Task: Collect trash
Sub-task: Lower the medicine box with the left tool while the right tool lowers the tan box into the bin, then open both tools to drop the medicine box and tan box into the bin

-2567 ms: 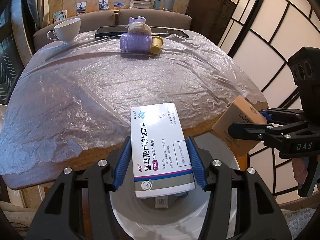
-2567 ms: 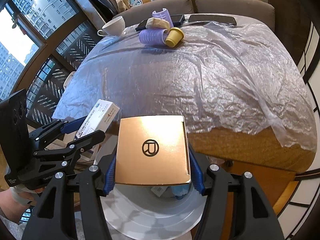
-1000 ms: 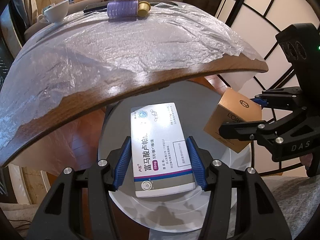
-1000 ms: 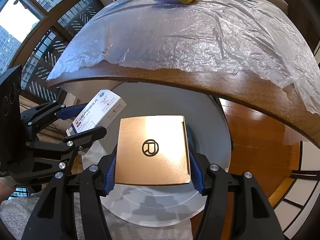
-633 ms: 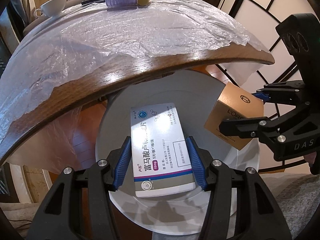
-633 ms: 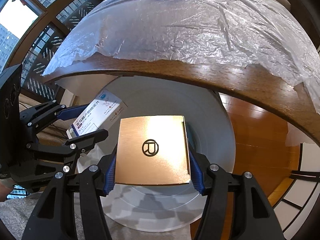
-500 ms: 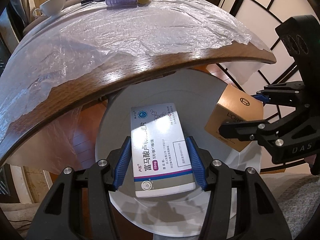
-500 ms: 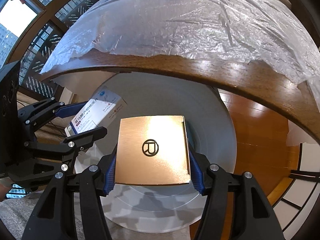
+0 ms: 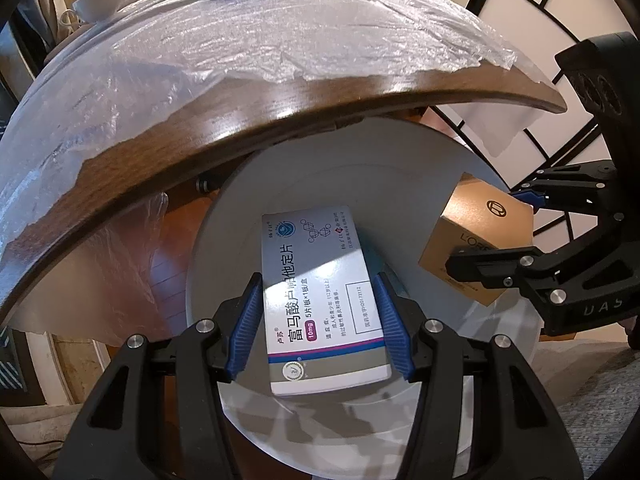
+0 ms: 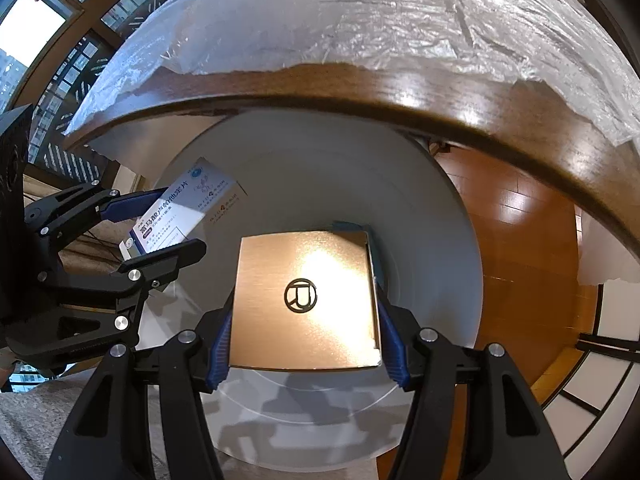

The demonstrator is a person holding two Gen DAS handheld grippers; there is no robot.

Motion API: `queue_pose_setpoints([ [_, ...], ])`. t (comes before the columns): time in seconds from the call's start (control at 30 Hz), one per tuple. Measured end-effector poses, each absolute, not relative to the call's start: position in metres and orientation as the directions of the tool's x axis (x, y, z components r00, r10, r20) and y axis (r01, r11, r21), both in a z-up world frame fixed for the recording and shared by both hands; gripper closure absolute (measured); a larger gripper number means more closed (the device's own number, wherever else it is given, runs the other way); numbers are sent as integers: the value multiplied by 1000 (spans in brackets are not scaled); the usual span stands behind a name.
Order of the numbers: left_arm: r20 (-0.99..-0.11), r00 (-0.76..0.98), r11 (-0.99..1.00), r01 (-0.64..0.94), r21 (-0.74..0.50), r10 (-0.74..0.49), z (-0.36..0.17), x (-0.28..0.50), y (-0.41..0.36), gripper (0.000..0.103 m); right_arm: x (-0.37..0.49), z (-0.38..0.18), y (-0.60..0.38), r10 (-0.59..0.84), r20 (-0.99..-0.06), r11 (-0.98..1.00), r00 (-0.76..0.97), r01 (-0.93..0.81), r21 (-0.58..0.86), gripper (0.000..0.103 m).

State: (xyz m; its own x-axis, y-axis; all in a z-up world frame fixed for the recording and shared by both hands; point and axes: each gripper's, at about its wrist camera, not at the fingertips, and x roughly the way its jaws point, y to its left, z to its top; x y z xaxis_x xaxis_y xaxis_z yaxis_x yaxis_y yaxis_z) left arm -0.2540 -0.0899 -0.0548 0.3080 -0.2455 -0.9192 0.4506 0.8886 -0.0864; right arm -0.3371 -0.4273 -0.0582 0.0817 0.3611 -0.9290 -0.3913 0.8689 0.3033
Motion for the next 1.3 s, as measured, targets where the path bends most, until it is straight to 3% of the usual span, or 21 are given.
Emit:
queue_pose_setpoints([
  [1.3, -943, 278, 880, 474, -31, -183, -95, -251, -109, 47, -335, -89, -413, 281, -959, 870, 41, -432, 236, 44],
])
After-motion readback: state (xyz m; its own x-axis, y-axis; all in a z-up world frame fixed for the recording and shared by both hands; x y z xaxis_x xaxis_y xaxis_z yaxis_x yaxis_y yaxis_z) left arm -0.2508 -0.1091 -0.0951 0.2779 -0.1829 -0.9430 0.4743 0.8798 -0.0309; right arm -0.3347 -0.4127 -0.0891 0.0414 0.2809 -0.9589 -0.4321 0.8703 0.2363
